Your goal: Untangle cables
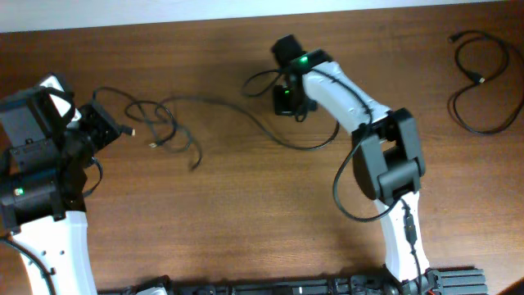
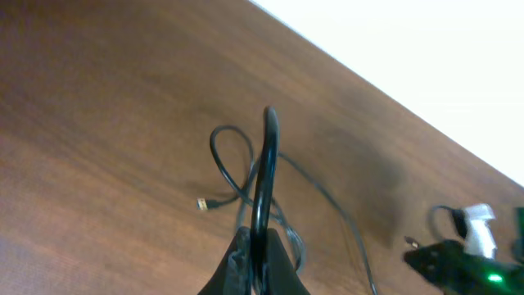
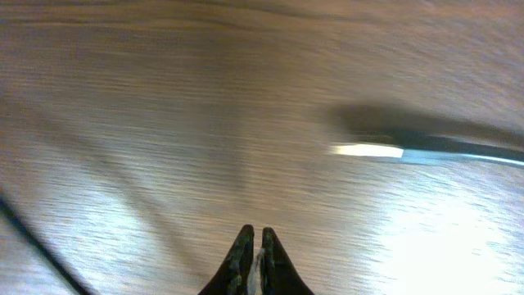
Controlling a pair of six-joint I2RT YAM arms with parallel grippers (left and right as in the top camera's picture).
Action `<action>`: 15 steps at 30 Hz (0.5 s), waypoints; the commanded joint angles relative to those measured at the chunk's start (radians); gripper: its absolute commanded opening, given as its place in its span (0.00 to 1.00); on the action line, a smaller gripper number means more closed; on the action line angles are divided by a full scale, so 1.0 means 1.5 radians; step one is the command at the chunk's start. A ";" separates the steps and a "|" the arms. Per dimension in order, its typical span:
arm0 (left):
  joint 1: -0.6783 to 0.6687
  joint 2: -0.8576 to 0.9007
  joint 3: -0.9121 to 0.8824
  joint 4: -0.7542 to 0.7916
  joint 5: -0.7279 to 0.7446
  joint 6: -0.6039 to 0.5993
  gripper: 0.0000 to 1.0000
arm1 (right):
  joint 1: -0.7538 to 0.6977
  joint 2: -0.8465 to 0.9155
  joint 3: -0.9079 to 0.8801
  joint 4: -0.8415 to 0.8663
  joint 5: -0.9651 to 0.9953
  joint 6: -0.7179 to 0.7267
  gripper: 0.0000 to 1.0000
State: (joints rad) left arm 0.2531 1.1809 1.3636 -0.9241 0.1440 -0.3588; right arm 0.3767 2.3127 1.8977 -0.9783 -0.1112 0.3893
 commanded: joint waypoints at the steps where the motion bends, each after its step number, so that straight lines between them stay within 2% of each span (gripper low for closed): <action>1: 0.006 0.010 0.007 -0.011 0.011 0.010 0.00 | -0.048 0.004 -0.002 -0.036 -0.087 0.008 0.09; 2: 0.006 0.019 0.007 -0.011 0.035 0.010 0.00 | -0.053 0.004 -0.002 -0.048 -0.088 0.005 0.15; 4: 0.006 0.037 0.007 -0.012 0.074 0.010 0.00 | -0.046 0.004 -0.002 -0.053 -0.116 -0.024 0.22; 5: 0.006 0.045 0.007 -0.012 0.089 0.010 0.00 | -0.037 0.004 -0.002 -0.044 -0.193 -0.076 0.29; 6: 0.006 0.049 0.007 -0.014 0.105 0.010 0.00 | -0.030 0.004 -0.002 -0.028 -0.269 -0.114 0.30; 8: 0.006 0.050 0.007 -0.027 0.107 0.010 0.00 | -0.019 0.004 -0.002 0.032 -0.474 -0.196 0.44; 10: 0.006 0.050 0.007 -0.052 0.107 0.010 0.00 | -0.016 0.004 -0.002 0.107 -0.602 -0.204 0.45; 11: 0.006 0.050 0.007 -0.075 0.108 0.011 0.00 | -0.005 0.004 -0.002 0.162 -0.639 -0.191 0.45; 12: 0.006 0.050 0.007 -0.085 0.118 0.012 0.00 | 0.007 0.004 -0.002 0.196 -0.630 -0.139 0.45; 15: 0.006 0.050 0.007 -0.097 0.157 0.058 0.00 | 0.055 0.008 -0.002 0.293 -0.543 0.040 0.47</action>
State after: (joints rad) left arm 0.2584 1.2533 1.3636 -1.0641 0.3149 -0.3325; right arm 0.3996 2.3146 1.8877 -0.6022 -0.9722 0.2604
